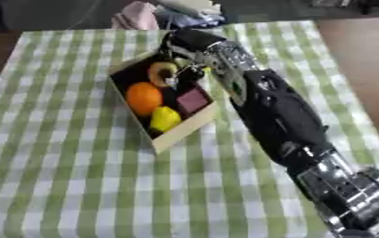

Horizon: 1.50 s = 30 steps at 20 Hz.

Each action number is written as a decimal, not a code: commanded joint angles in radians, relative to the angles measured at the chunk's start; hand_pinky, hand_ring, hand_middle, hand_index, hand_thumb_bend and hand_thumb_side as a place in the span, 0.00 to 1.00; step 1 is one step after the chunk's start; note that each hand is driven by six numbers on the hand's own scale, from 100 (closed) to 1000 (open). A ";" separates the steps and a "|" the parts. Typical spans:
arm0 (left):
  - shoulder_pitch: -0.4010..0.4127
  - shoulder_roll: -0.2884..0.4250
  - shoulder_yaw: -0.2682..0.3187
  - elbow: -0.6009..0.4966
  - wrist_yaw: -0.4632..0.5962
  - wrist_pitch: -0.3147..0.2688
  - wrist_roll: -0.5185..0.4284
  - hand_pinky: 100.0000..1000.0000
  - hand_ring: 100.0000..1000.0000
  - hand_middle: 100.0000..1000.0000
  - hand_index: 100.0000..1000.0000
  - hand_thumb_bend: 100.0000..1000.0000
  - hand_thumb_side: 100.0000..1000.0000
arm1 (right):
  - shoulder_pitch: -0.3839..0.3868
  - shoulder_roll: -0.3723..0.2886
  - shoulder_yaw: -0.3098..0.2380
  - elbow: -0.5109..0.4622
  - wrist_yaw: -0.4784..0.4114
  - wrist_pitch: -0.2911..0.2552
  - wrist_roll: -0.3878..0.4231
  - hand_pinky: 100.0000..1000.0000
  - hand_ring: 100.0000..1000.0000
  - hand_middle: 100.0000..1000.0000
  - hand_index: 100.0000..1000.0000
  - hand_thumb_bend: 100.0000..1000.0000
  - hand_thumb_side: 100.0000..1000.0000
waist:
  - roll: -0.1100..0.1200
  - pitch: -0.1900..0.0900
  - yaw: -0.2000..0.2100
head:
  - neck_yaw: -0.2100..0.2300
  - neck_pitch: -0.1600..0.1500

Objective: Pick up objects on the table and place them in the box.

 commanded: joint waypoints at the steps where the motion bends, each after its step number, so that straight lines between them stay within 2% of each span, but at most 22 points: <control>1: -0.012 0.010 0.001 -0.020 0.003 0.000 -0.007 0.70 0.50 0.64 0.80 0.00 0.67 | -0.019 -0.002 -0.020 0.016 0.044 0.009 -0.003 0.72 0.67 0.65 0.70 0.00 0.19 | 0.000 -0.007 0.003 | -0.002 0.005; 9: -0.011 0.008 0.001 -0.020 -0.001 0.004 -0.013 0.70 0.50 0.64 0.80 0.00 0.68 | -0.022 -0.025 -0.043 0.019 0.090 0.041 -0.011 0.75 0.71 0.70 0.92 0.00 0.20 | -0.005 -0.005 0.001 | 0.002 0.005; 16: -0.009 0.009 0.004 -0.020 -0.005 0.007 -0.012 0.70 0.50 0.64 0.80 0.00 0.68 | -0.047 -0.074 -0.028 -0.071 0.100 0.044 0.028 0.78 0.73 0.73 0.97 0.00 0.21 | -0.008 -0.005 -0.005 | 0.007 0.005; 23: -0.006 0.010 0.009 -0.020 -0.007 0.009 -0.007 0.70 0.50 0.64 0.80 0.00 0.69 | -0.068 -0.135 -0.003 -0.210 -0.018 0.030 0.066 0.76 0.72 0.72 0.96 0.00 0.17 | -0.011 -0.004 -0.009 | 0.011 0.005; 28: -0.005 0.009 0.010 -0.020 -0.007 0.009 -0.005 0.70 0.50 0.64 0.80 0.00 0.69 | -0.077 -0.176 -0.012 -0.259 -0.115 0.050 0.096 0.75 0.72 0.71 0.96 0.00 0.15 | -0.013 -0.004 -0.007 | 0.009 0.005; 29: -0.005 0.008 0.010 -0.020 -0.007 0.009 -0.005 0.70 0.50 0.64 0.80 0.00 0.69 | -0.079 -0.182 -0.018 -0.257 -0.121 0.058 0.097 0.75 0.72 0.71 0.96 0.00 0.07 | -0.014 -0.004 -0.006 | 0.007 0.005; 30: -0.005 0.007 0.010 -0.020 -0.007 0.009 -0.006 0.70 0.50 0.64 0.80 0.00 0.69 | -0.080 -0.185 -0.025 -0.249 -0.123 0.068 0.095 0.74 0.72 0.71 0.96 0.00 0.15 | -0.014 -0.003 -0.004 | 0.005 0.004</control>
